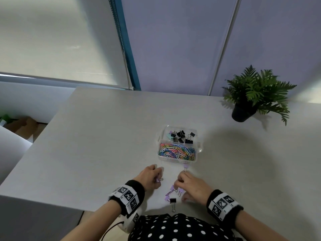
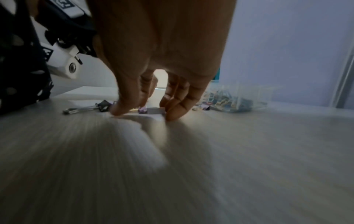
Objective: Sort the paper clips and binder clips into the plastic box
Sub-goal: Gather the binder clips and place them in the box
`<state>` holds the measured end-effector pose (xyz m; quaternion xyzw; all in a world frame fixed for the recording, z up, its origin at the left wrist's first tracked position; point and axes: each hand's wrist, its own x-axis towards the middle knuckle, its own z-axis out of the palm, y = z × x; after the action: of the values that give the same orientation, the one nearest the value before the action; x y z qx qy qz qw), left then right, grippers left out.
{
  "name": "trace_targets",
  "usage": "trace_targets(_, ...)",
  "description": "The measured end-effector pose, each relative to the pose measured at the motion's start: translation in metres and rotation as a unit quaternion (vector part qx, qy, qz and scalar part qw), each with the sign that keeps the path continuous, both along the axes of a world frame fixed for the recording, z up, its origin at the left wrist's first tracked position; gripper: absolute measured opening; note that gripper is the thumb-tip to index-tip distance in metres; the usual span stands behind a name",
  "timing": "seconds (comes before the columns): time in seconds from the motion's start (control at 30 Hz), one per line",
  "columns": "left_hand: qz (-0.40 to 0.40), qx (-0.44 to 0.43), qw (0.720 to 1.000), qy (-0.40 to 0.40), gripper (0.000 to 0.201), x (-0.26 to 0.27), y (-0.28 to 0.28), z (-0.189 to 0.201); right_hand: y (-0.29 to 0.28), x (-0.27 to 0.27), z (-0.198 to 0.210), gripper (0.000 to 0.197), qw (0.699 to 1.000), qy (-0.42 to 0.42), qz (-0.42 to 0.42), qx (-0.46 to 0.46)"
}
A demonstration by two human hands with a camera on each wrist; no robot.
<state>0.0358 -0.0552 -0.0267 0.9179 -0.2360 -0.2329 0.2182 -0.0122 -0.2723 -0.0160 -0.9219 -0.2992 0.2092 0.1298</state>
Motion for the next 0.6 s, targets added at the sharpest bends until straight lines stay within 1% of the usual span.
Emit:
trace_targets(0.07,0.007,0.000,1.000,-0.001,0.018,0.010,-0.003,0.013,0.000,-0.002,-0.004,0.025,0.999,-0.004,-0.024,0.030)
trace_targets(0.1,0.006,-0.001,1.000,-0.005,0.022,0.018,-0.006,0.022,-0.001,-0.001,-0.006,0.022,0.999,0.004,-0.031,0.042)
trace_targets(0.2,0.019,-0.040,0.998,-0.039,0.023,0.046,-0.018,0.047,-0.006,0.000,-0.008,0.021,0.999,0.025,-0.024,0.033)
trace_targets(0.33,0.063,-0.065,0.993,-0.080,0.017,0.093,-0.046,0.065,-0.007,0.000,-0.011,0.023,0.999,0.022,-0.030,0.015)
trace_targets(0.43,0.073,-0.061,0.992,-0.089,0.019,0.123,-0.069,0.069,-0.007,0.000,-0.011,0.022,0.999,0.026,-0.029,0.015)
trace_targets(0.53,0.062,-0.008,0.995,-0.081,0.022,0.141,-0.081,0.057,-0.010,0.001,-0.011,0.020,0.998,0.030,-0.035,0.032)
trace_targets(0.6,0.054,0.026,0.996,-0.062,0.026,0.147,-0.081,0.048,-0.012,0.002,-0.010,0.020,0.998,0.041,-0.034,0.035)
